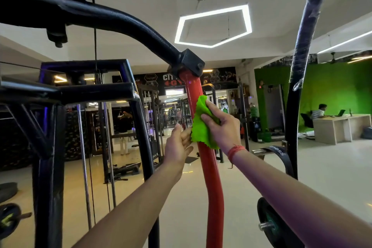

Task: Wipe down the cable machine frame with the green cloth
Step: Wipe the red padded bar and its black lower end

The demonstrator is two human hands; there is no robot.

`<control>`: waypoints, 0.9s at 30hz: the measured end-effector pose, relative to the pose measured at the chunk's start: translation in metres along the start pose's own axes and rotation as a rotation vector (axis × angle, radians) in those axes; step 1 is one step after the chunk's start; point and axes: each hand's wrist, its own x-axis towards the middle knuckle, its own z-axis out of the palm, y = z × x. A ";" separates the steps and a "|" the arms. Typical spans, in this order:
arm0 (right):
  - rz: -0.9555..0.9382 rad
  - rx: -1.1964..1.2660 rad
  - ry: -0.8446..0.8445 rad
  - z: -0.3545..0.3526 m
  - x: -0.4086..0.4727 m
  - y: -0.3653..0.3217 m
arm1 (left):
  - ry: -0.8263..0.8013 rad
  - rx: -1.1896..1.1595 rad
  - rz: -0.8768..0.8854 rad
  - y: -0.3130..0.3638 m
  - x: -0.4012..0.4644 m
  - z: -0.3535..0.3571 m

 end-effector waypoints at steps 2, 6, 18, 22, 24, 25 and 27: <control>-0.109 -0.053 -0.031 0.001 -0.016 0.008 | -0.014 -0.005 -0.019 -0.004 -0.001 -0.001; -0.247 -0.282 -0.118 -0.015 -0.061 0.047 | -0.043 -0.007 -0.079 -0.015 -0.004 -0.009; -0.386 -0.442 -0.246 -0.032 -0.075 0.066 | -0.064 -0.068 -0.147 -0.035 -0.007 -0.015; -0.295 -0.330 -0.045 -0.020 -0.050 0.047 | -0.054 -0.097 -0.140 -0.041 -0.011 -0.013; -0.244 -0.294 -0.034 -0.017 -0.057 0.049 | -0.056 -0.103 -0.154 -0.044 -0.013 -0.013; -0.226 -0.297 -0.062 -0.018 -0.068 0.056 | -0.059 -0.099 -0.164 -0.046 -0.015 -0.014; -0.151 -0.287 -0.120 -0.023 -0.098 0.071 | -0.069 -0.073 -0.181 -0.049 -0.017 -0.017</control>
